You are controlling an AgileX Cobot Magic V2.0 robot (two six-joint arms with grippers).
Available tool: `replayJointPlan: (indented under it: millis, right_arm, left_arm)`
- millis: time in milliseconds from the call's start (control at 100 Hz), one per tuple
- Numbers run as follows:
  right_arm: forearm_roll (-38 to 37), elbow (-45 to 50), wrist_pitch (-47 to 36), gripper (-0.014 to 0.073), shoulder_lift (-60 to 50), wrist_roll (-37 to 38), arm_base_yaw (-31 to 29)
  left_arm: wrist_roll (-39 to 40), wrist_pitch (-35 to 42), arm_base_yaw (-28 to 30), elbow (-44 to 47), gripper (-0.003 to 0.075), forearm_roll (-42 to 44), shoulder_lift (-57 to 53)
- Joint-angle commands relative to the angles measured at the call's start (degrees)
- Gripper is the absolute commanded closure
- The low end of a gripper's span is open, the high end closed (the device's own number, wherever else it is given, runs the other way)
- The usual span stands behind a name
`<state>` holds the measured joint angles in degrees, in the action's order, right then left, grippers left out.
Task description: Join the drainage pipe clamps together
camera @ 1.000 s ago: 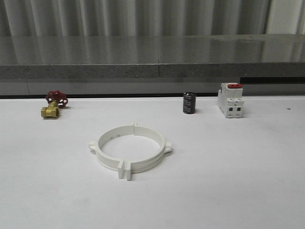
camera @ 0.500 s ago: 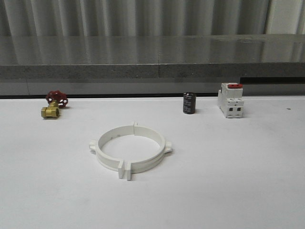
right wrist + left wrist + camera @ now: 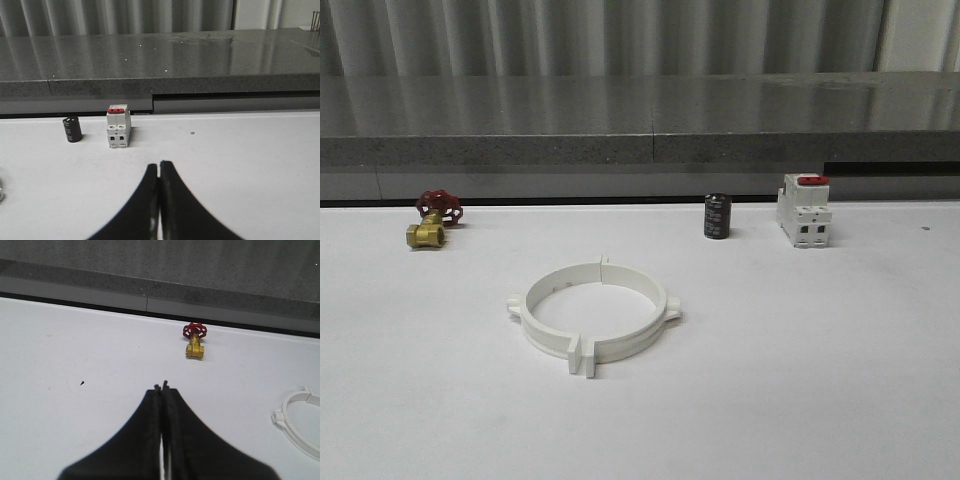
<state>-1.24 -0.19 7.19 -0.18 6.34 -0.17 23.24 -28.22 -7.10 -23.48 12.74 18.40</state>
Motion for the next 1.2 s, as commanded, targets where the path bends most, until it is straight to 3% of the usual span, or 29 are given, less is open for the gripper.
replayJointPlan:
  millis: [0, 1190]
  right_arm:
    - [1.2, 0.6, -7.2, 0.0662, -1.7, -0.6, -0.4]
    - [1.2, 0.9, -7.9, 0.0662, -1.6, -0.7, 1.9]
  left_arm:
    - [0.3, 3.9, 0.1, -1.5, 0.074, -0.1, 0.4]
    - [0.3, 3.9, 0.1, -1.5, 0.074, -0.1, 0.4]
